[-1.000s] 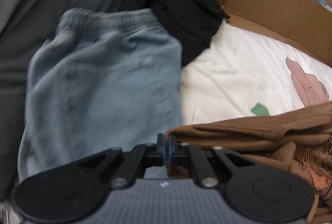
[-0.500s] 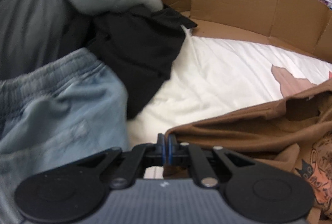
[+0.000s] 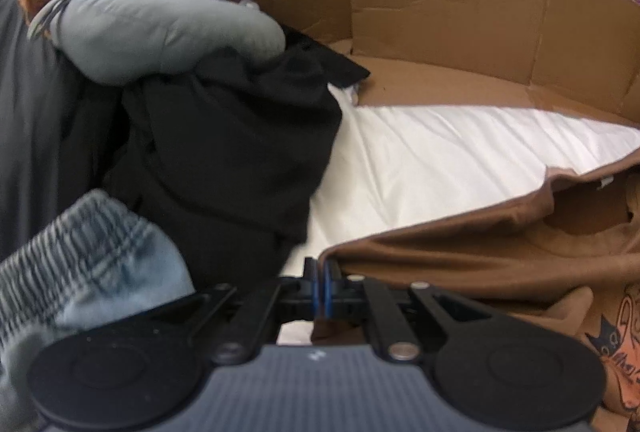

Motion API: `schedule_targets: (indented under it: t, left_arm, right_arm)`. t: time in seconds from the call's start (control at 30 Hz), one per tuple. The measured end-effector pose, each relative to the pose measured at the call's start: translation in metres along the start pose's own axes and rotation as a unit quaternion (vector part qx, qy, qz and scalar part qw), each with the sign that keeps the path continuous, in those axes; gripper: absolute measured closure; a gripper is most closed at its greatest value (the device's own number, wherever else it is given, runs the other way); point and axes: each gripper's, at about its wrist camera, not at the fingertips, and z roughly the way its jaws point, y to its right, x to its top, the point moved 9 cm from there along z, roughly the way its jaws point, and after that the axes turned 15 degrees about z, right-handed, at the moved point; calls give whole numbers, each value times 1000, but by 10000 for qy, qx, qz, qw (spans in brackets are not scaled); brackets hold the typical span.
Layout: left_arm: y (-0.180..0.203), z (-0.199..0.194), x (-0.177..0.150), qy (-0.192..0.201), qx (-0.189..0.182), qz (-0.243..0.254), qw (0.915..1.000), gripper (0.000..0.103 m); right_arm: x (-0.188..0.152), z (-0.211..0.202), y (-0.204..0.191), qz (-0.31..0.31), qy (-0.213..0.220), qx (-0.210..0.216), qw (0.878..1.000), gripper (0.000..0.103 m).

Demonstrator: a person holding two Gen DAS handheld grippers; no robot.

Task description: Fold clothes

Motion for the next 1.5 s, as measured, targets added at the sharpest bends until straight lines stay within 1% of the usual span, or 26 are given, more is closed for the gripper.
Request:
schedule_targets:
  t: [0.17,0.27,0.37,0.43,0.57,0.63,0.7,0.73,0.77,0.8,0.83,0.87,0.93,1.0,1.03,1.1,1.17,1.2,1.23,1.3,1.33,1.4,1.43,1.5]
  left_arm:
    - [-7,13,25,14,39,153,9999,100]
    - [-11,23,41,-19,56,238,9997,100]
    - [-16,35,50,-114,33,131,9998,100]
    - [-17,45,47,-277,-35,-89,9996,100]
    - [-10,57,38,-423,-100,-63,9990,99]
    - [-7,63,33,-497,-132,-50,9987,95]
    - [-4,68,28,-568,-166,-35,9982,89]
    - [-3,64,29,-527,-215,28,9984,86]
    - [-2,61,29,-484,-264,93,9984,83]
    - [-1,55,31,-393,-281,208,9986,81]
    - [0,49,33,-302,-299,322,9986,79]
    - [0,44,35,-204,-312,380,9986,76]
    - [0,37,42,-17,-352,388,9986,73]
    - [-1,32,50,141,-383,386,9984,70]
    - [1,33,52,157,-388,400,9983,70]
    - [5,38,58,172,-438,448,9979,70]
    - [12,45,64,174,-513,517,9972,70]
    - [16,47,66,176,-544,553,9968,70]
    - [20,49,68,177,-575,589,9964,70]
    - [28,53,72,180,-637,661,9956,70]
    - [32,55,74,181,-669,698,9952,70]
    - [39,57,76,213,-771,791,9937,70]
    - [43,56,77,256,-853,843,9925,70]
    - [50,55,81,329,-1000,932,9901,64]
  right_arm:
    - [12,12,5,133,-113,20,9998,98]
    - [13,22,10,183,-215,-4,9996,98]
    - [18,33,12,233,-284,-28,9993,98]
    - [24,38,12,295,-237,-33,9993,98]
    - [28,58,4,426,-196,-24,9989,97]
    - [25,70,-2,450,-173,56,9988,96]
    - [22,74,-11,291,-46,112,9995,92]
    - [21,75,-15,199,22,130,9997,85]
    - [20,75,-17,154,86,153,9997,81]
    - [21,72,-18,158,156,220,9995,77]
    - [22,68,-19,174,231,294,9991,70]
    - [24,63,-20,166,320,377,9986,66]
    - [28,54,-23,101,497,513,9974,61]
    - [34,47,-25,22,663,475,9967,57]
    - [36,44,-25,36,740,468,9962,54]
    - [39,45,-19,85,745,230,9969,51]
    - [41,46,-13,139,717,-56,9973,50]
    - [41,50,-9,186,625,-170,9977,50]
    - [37,55,-7,245,474,-224,9983,51]
    - [31,63,-3,317,267,-187,9990,51]
    - [30,64,-3,348,260,-67,9990,51]
    - [33,56,-13,445,420,611,9963,51]
    - [36,51,-18,496,507,984,9926,51]
    - [39,47,-34,377,544,1357,9885,51]
